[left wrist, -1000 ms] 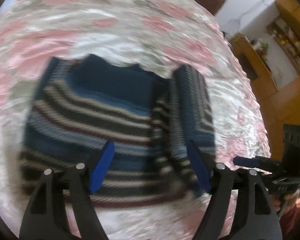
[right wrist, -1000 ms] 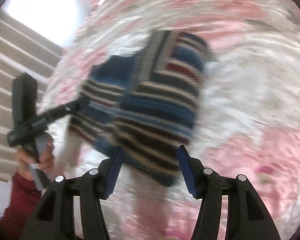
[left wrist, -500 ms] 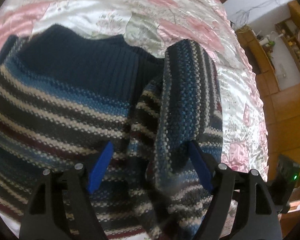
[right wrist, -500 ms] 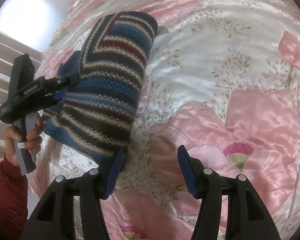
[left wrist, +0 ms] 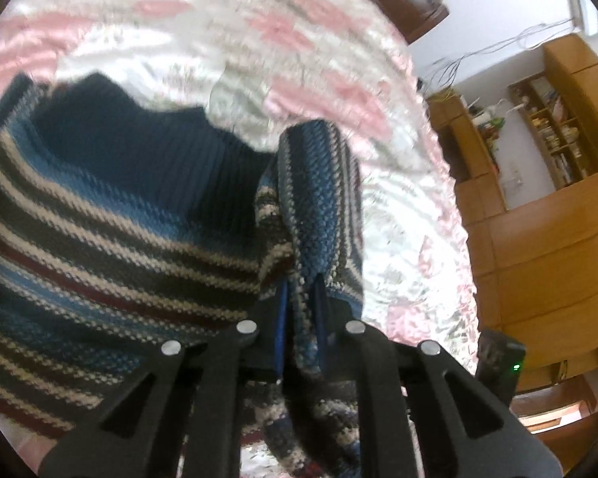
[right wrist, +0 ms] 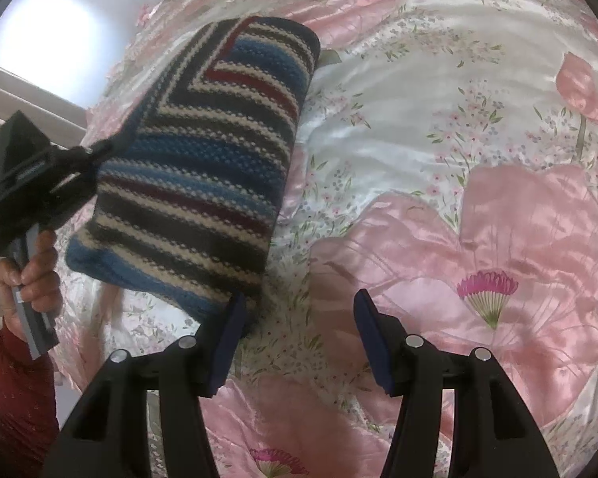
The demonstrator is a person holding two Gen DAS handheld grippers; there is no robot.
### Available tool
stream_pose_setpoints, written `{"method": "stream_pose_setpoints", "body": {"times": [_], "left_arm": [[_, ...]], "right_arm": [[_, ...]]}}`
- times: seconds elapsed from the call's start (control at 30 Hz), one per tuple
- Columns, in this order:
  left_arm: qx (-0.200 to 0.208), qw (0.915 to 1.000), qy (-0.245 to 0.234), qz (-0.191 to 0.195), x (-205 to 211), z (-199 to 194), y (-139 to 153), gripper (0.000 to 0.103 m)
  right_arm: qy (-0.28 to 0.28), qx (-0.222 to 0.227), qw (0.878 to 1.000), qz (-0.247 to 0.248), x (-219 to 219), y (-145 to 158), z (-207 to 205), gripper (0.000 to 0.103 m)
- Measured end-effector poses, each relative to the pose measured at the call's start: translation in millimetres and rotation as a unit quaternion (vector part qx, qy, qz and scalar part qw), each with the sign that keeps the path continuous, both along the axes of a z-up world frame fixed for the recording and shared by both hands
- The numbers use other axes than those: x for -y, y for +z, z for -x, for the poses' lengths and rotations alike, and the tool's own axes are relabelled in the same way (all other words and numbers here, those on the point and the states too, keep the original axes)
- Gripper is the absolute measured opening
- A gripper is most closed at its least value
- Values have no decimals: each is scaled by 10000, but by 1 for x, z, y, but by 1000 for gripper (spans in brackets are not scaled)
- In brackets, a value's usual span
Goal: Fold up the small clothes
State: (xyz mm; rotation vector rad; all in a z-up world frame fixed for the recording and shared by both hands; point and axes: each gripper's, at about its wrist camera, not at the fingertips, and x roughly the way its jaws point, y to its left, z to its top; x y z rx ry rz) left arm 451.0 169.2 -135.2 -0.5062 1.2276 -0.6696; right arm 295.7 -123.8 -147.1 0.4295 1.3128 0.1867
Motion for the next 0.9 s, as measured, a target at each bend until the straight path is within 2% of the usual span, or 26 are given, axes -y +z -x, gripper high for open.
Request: {"method": "stream_pose_setpoints", "body": {"times": [0.23,0.43,0.57,0.73,0.9], "left_arm": [[519,9985,182,-9,-30,6,41,8],[688,9959,577,-82,-95,-2,59,7],[801,9913,980,-367,-148,-13,65,7],[618,9863,1300,-806,-193,-24,44,4],[208,9835,1428,-1089,-209,-26,-6,4]], "right_arm": [[119,89,9999,43,-9,5,0,57],[298,179,9994,7,-30,9,-8,57],[458,214,9987,-33,-44,8,-12,57],[644,195,9977,-56,-60,4,-17,57],[781,109,9969,8,-73,2,-17,57]]}}
